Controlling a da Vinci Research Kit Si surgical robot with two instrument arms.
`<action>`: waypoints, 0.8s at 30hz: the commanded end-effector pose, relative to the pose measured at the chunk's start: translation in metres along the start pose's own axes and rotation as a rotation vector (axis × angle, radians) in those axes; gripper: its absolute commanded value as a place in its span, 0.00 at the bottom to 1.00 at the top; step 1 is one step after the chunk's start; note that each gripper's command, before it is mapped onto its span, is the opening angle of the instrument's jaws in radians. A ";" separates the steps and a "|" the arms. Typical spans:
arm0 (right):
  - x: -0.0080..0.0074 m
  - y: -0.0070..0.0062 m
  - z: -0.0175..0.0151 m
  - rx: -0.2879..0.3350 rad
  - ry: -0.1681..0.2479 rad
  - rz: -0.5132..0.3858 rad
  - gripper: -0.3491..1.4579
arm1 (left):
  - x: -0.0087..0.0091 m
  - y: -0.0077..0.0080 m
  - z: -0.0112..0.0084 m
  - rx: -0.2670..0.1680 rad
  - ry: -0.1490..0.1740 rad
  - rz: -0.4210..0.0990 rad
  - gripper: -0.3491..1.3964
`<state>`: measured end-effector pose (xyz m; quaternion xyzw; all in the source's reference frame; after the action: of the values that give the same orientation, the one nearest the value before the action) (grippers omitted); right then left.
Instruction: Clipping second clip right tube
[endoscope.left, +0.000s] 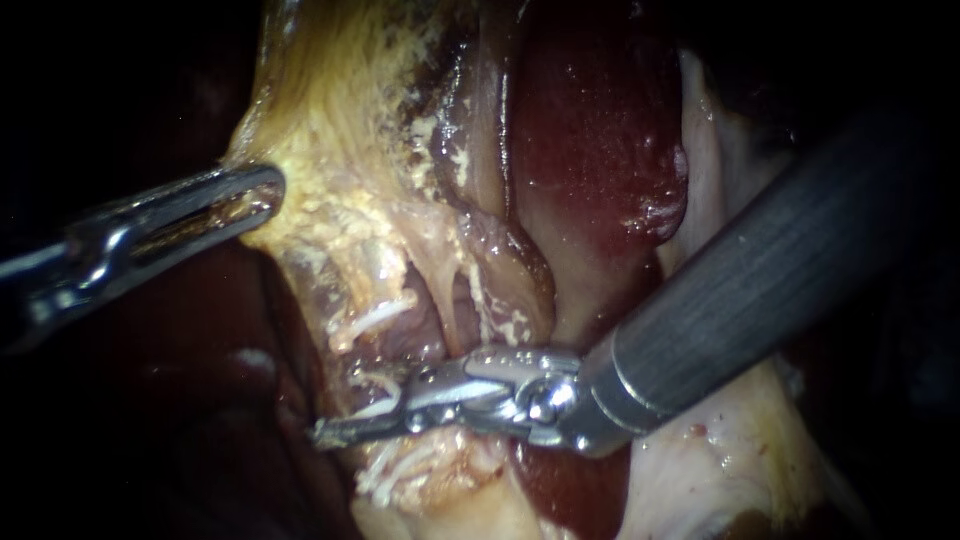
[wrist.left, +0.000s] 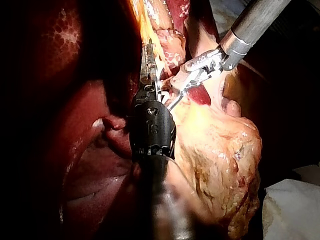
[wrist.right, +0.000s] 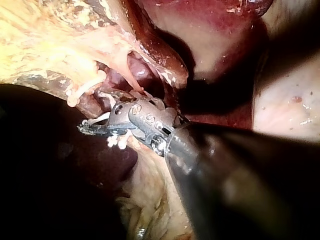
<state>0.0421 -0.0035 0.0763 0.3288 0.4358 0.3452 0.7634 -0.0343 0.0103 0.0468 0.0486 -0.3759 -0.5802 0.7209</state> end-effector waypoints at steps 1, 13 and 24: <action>0.0000 0.0000 0.0000 0.000 0.000 0.000 0.52 | 0.0000 0.0000 0.0000 0.000 0.000 0.000 0.00; 0.0000 0.0000 -0.0002 0.002 0.002 0.000 0.52 | 0.0000 0.0000 0.0000 0.000 0.000 0.000 0.00; 0.0005 -0.0008 -0.0038 0.016 -0.003 0.011 0.52 | 0.0001 0.0001 -0.0001 0.001 0.000 0.001 0.00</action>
<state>0.0386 -0.0027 0.0735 0.3395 0.4356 0.3439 0.7594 -0.0341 0.0102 0.0469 0.0488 -0.3759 -0.5799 0.7211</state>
